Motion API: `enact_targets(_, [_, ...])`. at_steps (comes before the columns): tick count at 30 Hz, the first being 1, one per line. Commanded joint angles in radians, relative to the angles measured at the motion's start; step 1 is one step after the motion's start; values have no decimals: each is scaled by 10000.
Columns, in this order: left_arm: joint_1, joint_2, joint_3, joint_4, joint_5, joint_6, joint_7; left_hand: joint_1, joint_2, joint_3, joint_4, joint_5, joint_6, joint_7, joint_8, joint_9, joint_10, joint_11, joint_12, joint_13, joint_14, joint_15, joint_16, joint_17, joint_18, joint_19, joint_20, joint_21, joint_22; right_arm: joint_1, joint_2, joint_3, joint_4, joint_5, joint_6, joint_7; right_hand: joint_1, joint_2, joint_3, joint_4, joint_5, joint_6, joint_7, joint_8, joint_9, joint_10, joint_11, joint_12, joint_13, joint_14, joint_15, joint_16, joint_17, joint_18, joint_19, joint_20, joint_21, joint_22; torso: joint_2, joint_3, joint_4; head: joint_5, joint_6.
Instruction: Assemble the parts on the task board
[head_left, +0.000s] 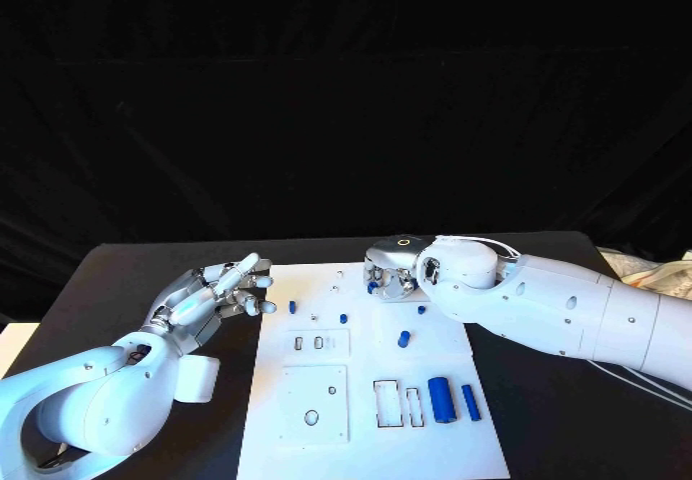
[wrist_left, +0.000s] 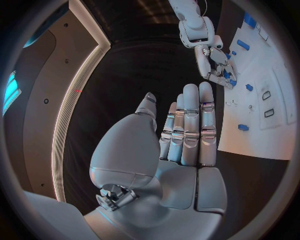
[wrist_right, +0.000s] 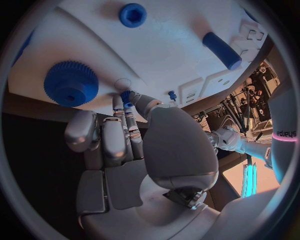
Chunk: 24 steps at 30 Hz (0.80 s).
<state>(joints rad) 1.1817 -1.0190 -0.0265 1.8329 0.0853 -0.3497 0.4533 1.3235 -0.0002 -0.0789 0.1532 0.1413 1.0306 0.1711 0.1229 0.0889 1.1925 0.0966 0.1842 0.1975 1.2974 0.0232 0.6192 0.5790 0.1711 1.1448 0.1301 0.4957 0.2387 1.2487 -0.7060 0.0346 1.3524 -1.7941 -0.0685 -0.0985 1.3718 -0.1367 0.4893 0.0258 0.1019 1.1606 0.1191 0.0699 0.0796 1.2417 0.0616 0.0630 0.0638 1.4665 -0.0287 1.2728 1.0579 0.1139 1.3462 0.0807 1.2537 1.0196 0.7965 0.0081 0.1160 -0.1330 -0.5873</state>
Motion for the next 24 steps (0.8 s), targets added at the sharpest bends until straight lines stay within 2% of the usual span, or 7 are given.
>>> enact_targets(1, [13, 12, 8, 6, 20, 122, 19, 6, 65, -8, -79, 57, -85, -11, -65, 15, -49, -3, 52, 18, -50, -4, 67, 14, 86, -50, -11, 71, 18, -130, -45, -89, 46, -144, -324, 6, 197, 163, 148, -42, 61, 164, -7, 81, 104, 165, -48, 35, 19, 321, 29, 71, 24, -144, 135, -6, 150, 210, 3, -3, 36, -9, 23])
enact_targets(6, [13, 4, 8, -6, 21, 112, 15, 24, 80, -4, -91, 58, -88, -11, -65, 17, -56, -2, 55, 23, -62, -3, 77, 24, 87, -59, -9, 79, 24, -120, -125, -51, 244, -147, -844, -95, 207, 188, 188, -66, 66, 212, -5, 92, 119, 217, -61, 31, 19, 323, 25, 90, 37, -153, 157, -15, 198, 274, 0, -14, 36, -16, 49])
enact_targets(12, [14, -8, 8, -18, 21, 99, 17, 46, 99, 2, -106, 60, -92, -9, -65, 18, -64, -2, 58, 28, -75, -2, 90, 37, 87, -69, -8, 89, 30, -95, -220, 50, 462, -191, -1421, -279, 218, 191, 208, -86, 68, 231, -3, 93, 126, 237, -64, 27, 18, 327, 22, 111, 64, -160, 173, -19, 230, 319, 15, -7, 53, -21, 72])
enact_targets(18, [15, -16, 8, -23, 21, 97, 15, 63, 109, 6, -117, 60, -94, -9, -64, 19, -69, -2, 60, 32, -82, -2, 98, 45, 88, -75, -7, 95, 35, -56, -283, 135, 587, -274, -1742, -459, 197, 165, 208, -94, 61, 238, 8, 87, 129, 241, -55, 14, 14, 330, 23, 126, 77, -164, 181, -23, 253, 348, 17, -11, 68, -52, 102])
enact_targets(24, [15, -16, 8, -33, 21, 107, 14, 82, 116, 9, -131, 60, -96, -9, -64, 21, -74, -2, 62, 35, -91, -2, 107, 54, 88, -82, -6, 103, 39, -39, -235, 172, 616, -322, -1936, -547, 141, 131, 203, -82, 39, 247, 12, 76, 134, 246, -48, 1, 8, 331, 30, 140, 85, -168, 183, -22, 272, 368, 25, -8, 90, -46, 92])
